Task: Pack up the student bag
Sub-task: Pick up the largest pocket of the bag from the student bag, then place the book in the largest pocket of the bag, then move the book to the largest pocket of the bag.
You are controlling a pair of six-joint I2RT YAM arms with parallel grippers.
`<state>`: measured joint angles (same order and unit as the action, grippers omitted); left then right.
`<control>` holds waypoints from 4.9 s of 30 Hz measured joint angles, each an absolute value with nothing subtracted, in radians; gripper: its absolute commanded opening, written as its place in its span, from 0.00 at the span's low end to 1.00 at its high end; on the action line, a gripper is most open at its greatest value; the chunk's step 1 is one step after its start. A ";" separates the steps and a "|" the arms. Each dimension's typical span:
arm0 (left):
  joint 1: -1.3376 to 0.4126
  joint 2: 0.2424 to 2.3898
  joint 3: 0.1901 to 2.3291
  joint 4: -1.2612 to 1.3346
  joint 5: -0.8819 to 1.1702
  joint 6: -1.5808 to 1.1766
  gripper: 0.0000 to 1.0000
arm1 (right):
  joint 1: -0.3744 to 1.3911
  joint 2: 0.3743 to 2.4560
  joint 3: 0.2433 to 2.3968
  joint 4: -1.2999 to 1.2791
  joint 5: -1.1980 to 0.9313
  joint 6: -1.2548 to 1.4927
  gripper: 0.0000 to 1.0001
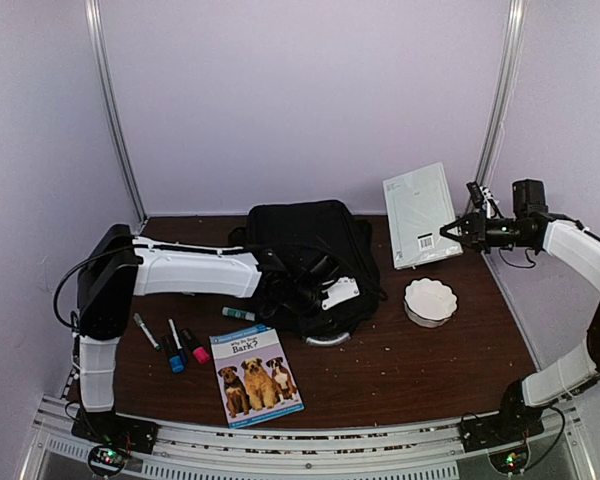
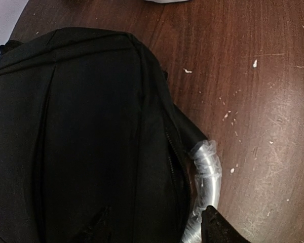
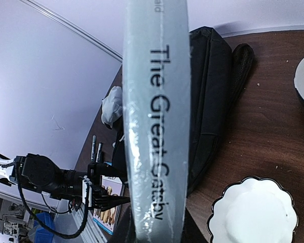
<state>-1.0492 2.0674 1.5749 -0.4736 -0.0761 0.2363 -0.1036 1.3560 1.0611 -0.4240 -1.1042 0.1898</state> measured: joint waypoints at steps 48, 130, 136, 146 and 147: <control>-0.904 2.050 1.856 -0.460 -0.220 0.240 0.00 | -0.103 1.360 1.077 -0.987 -1.192 -0.109 0.00; -0.918 1.905 1.656 -0.274 -0.034 0.081 0.00 | 0.399 1.616 1.192 -0.592 -0.776 0.353 0.73; -0.918 1.896 1.632 -0.265 -0.025 0.081 0.00 | 0.410 1.509 1.210 -0.699 -0.740 0.091 0.37; -0.905 1.896 1.630 -0.262 0.011 0.072 0.00 | 0.633 1.393 1.173 -0.759 -0.583 -0.377 0.05; -0.901 1.896 1.630 -0.262 0.020 0.067 0.00 | 0.656 1.394 1.173 -0.765 -0.555 -0.433 0.05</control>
